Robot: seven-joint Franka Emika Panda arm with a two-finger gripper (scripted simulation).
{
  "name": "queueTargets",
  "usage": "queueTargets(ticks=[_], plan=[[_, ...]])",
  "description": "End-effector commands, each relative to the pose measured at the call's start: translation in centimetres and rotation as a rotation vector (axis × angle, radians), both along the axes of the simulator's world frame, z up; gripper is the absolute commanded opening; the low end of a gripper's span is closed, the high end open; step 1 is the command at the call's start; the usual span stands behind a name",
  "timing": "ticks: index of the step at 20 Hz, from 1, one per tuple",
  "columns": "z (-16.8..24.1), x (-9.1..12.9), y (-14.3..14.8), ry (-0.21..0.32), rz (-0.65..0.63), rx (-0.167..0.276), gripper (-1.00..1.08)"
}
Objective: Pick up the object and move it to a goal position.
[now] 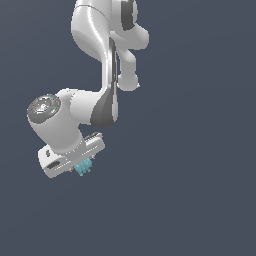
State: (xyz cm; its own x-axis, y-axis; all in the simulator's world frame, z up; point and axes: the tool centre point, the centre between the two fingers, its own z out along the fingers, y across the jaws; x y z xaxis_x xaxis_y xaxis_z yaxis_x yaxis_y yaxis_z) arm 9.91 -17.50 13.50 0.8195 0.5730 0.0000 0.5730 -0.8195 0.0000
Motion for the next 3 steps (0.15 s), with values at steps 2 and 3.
queueTargets(ticks=[2,3], plan=[[0.06,0.14,-0.06,0.000,0.000,0.000,-1.00],[0.05,0.13,-0.05,0.000,0.000,0.000,-1.00]])
